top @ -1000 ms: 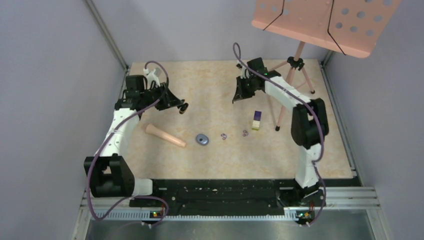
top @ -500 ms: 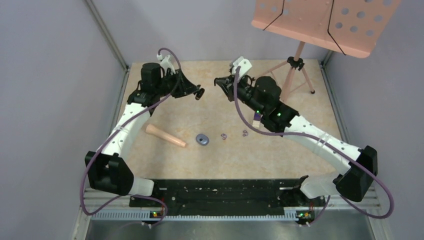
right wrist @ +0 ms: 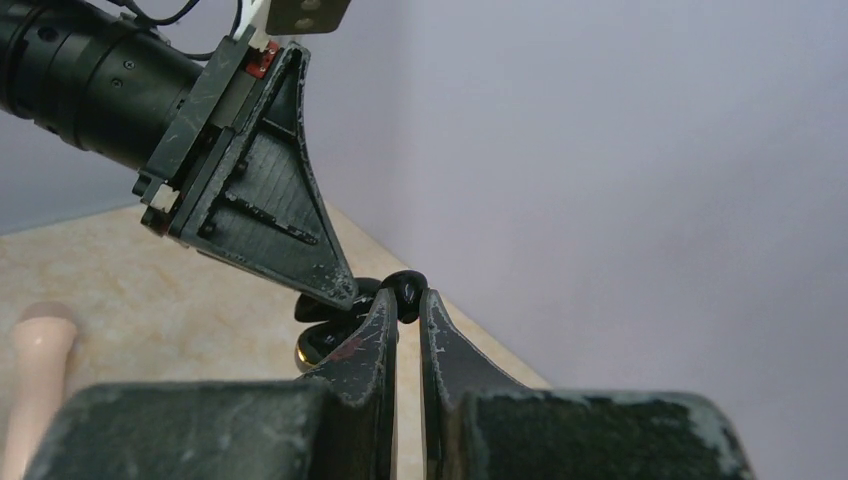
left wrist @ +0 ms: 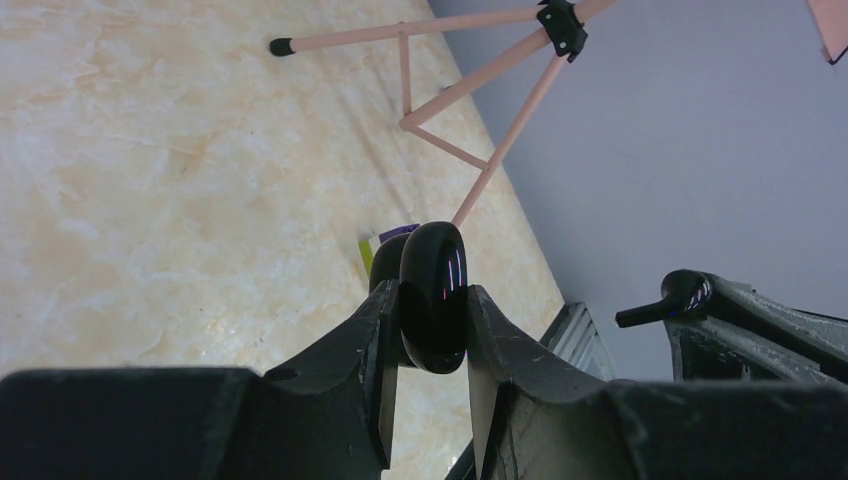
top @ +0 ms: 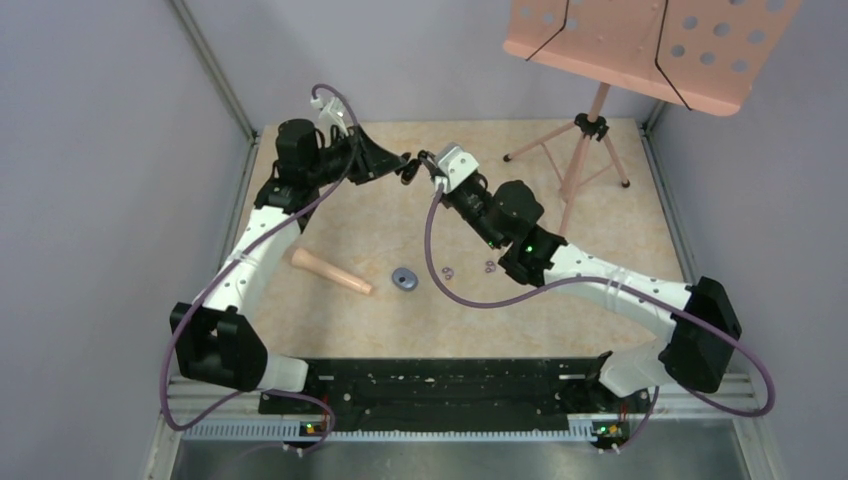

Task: Insert the wireless bluetooth earbuds into the charging case
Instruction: Place the earbud in the charging case.

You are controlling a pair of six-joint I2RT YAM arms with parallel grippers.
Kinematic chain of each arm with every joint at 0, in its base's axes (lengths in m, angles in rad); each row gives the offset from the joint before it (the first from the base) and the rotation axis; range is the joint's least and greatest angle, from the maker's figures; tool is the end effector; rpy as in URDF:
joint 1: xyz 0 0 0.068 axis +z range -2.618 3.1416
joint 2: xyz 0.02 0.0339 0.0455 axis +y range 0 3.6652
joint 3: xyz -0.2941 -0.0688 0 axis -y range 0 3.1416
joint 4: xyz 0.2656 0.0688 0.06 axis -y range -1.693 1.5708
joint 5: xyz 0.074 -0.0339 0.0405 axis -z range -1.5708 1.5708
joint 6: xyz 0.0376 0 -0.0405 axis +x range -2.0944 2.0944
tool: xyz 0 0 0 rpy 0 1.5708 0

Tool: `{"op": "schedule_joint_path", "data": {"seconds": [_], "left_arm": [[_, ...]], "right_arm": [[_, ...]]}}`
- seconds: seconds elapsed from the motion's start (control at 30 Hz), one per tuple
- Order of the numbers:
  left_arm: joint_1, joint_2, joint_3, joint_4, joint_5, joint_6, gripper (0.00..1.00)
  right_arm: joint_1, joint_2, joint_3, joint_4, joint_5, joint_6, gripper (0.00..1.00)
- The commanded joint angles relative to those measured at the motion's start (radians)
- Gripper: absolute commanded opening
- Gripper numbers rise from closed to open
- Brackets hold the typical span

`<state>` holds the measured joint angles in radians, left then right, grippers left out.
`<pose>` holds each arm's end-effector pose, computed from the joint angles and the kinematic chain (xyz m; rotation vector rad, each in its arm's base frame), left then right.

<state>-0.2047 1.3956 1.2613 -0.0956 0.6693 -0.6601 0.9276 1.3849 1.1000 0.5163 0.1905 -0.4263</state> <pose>0.3289 -0.0921 0.4034 0.0794 1.9182 -1.1993 0.2128 0.2721 0.4109 -0.7133 1.1458 0.2957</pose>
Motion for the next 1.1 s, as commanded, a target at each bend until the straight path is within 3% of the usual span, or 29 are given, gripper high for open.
{"op": "schedule_joint_path", "data": {"seconds": [0.0, 0.43, 1.07], "left_arm": [[0.019, -0.031, 0.001, 0.087, 0.091, -0.039, 0.00], [0.039, -0.024, 0.011, 0.142, 0.235, -0.085, 0.00], [0.048, -0.029, 0.029, 0.158, 0.279, -0.109, 0.00]], "right_arm": [[0.008, 0.020, -0.003, 0.146, 0.003, -0.063, 0.00], [0.009, 0.049, -0.038, 0.227, -0.027, -0.127, 0.00], [0.009, 0.063, -0.076, 0.250, -0.021, -0.159, 0.00]]}}
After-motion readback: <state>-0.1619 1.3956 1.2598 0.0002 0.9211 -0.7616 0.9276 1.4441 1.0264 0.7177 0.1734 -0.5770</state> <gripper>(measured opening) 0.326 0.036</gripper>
